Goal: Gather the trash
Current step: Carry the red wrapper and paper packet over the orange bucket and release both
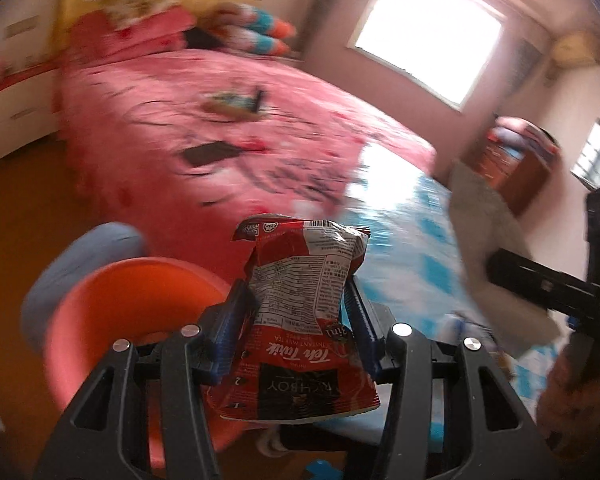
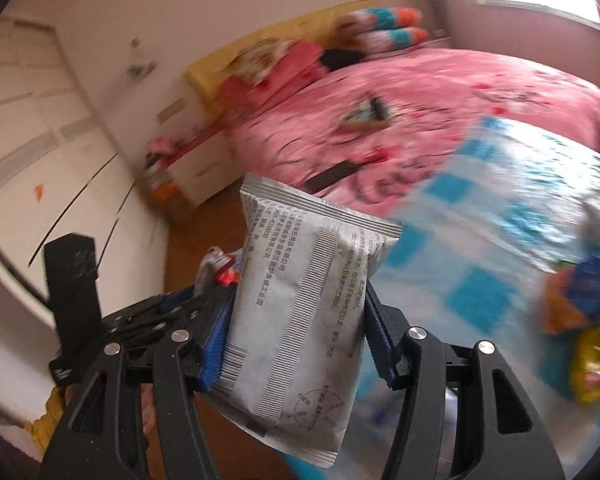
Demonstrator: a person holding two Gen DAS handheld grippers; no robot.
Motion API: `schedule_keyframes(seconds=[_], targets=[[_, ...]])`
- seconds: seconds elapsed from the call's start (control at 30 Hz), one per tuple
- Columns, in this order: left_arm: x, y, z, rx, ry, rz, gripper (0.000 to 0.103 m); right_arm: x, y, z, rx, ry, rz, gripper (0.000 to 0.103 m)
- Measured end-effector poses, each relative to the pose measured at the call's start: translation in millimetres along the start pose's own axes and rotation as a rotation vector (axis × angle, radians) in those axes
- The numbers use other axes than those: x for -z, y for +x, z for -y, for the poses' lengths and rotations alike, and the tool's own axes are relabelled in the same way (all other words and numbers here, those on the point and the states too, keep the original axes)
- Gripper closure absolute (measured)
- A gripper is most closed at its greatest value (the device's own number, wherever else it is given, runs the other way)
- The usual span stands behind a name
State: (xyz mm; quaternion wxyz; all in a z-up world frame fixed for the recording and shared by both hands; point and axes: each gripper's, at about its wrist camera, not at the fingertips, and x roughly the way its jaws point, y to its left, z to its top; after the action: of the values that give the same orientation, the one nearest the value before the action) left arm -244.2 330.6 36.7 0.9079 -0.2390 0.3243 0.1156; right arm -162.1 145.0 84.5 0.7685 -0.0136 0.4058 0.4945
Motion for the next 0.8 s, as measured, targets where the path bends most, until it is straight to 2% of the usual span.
schedule_keyframes(seconds=[0.2,0.27,0.37,0.4,0.43,0.53,0.6,0.8], targets=[[7,-3,-67,-0.139,-0.098,0.008,0.052,-7,58,-47,-0.098,-0.073,-0.085,0.043],[10,-2,-81,-0.164,-0.125,0.002,0.052,-7,74,-60,-0.12,-0.09,-0.11,0.042],[16,3,-103,-0.233,-0.157,-0.026,0.049,-2,100,-73,-0.153,-0.09,-0.157,0.03],[17,5,-107,-0.249,-0.166,-0.037,0.045,0,107,-75,-0.161,-0.076,-0.175,0.023],[19,7,-113,-0.269,-0.177,-0.047,0.04,3,111,-75,-0.17,-0.061,-0.19,0.022],[23,3,-121,-0.296,-0.19,-0.038,0.031,7,104,-68,-0.143,-0.029,-0.171,0.015],[22,-2,-119,-0.319,-0.168,-0.017,0.027,6,92,-59,-0.127,-0.005,-0.14,0.014],[17,-12,-102,-0.332,-0.108,0.013,0.023,5,46,-23,-0.061,0.074,-0.028,0.009]])
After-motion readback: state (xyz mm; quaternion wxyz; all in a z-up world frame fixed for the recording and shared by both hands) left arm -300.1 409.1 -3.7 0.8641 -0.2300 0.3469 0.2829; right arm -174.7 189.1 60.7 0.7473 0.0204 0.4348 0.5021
